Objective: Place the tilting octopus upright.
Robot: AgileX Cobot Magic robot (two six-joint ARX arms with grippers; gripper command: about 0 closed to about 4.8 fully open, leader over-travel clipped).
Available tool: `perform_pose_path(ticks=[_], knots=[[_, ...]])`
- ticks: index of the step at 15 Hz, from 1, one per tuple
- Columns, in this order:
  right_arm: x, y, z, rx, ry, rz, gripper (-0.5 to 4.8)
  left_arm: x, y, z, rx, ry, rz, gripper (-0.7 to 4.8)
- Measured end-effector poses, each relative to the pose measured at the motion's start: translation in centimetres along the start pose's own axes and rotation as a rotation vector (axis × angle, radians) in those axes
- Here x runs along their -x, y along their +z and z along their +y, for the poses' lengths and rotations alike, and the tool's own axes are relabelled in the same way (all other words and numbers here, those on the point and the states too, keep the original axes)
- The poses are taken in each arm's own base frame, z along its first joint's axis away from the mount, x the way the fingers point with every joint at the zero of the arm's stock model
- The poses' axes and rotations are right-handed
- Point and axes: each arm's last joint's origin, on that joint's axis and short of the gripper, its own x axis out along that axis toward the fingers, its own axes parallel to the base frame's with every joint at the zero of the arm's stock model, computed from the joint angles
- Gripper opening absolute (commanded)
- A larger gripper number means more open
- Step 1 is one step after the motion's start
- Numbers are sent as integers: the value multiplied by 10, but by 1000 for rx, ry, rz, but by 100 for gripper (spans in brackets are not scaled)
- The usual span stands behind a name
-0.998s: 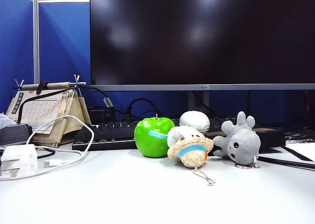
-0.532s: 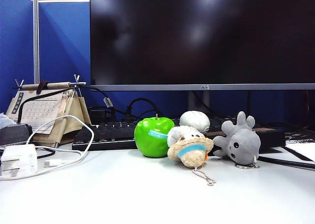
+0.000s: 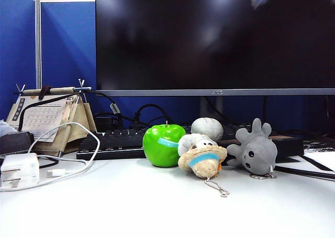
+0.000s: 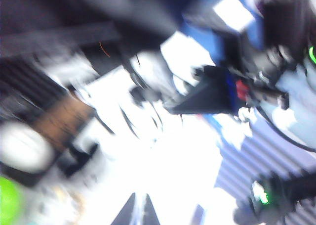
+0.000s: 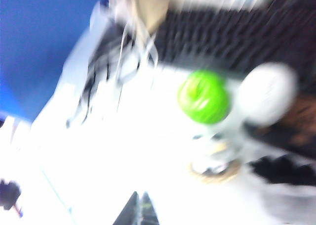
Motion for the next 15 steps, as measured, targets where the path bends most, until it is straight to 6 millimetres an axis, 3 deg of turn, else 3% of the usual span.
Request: perform_pose_path(ticks=[3,5,9,12,15], knots=[[-21,0,-18,-52,-43,65,-6,-43,-23,11,-32,93,130,22],[-27,0,-23,-39,-88,83,-6,-55,-33,19,-12,120,183,22],[-38,-3,-39,-27,-275,126,-2,-61,-36,25,0,129,200,24],[-50,-5,-50,-46,-325,166,112,-61,-36,24,-5,127,195,23],[-61,-13,-59,-80,-326,231,124,-61,-35,24,-9,126,189,23]])
